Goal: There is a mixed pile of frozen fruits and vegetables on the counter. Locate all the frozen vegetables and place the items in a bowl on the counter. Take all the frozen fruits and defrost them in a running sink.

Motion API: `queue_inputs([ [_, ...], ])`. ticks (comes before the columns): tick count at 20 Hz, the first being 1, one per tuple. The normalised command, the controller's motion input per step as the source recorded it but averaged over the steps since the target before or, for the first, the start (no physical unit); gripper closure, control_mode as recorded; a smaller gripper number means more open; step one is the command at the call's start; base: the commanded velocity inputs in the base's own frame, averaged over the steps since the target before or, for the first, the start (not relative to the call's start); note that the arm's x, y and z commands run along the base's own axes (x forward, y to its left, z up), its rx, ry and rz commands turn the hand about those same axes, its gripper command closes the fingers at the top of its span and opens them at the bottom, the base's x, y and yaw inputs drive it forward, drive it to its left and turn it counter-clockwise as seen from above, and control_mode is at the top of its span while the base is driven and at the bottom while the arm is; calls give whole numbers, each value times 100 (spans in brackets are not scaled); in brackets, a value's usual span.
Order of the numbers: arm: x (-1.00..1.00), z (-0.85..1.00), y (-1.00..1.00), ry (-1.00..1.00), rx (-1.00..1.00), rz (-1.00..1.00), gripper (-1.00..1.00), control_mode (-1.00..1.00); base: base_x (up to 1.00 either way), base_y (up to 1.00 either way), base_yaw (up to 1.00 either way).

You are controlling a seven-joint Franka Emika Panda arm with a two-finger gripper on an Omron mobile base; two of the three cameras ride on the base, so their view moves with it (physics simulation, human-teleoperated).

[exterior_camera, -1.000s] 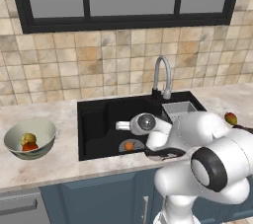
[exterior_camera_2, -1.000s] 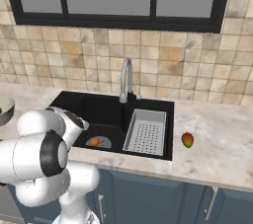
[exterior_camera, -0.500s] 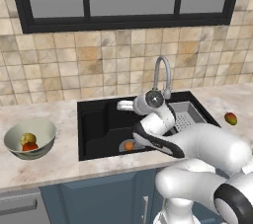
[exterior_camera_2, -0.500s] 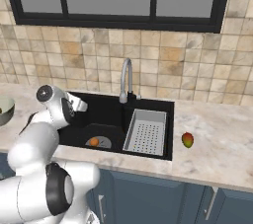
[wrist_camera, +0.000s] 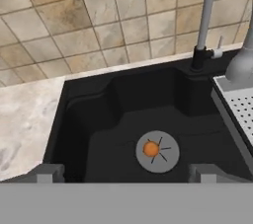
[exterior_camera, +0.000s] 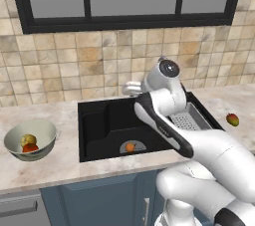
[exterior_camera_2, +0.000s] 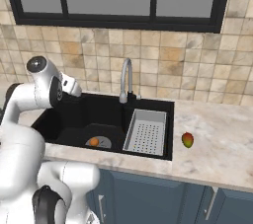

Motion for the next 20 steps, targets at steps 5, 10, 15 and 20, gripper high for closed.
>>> queue_inputs([
  [5, -70, 33, -30, 17, 0, 11, -100, -100, 0, 0, 0],
  [10, -56, 0, -53, 16, -5, 13, -100, -100, 0, 0, 0],
  [15, -36, -9, -56, 5, -21, 5, -100, -100, 0, 0, 0],
  [20, -18, -33, -54, 0, -31, 0, -100, -100, 0, 0, 0],
])
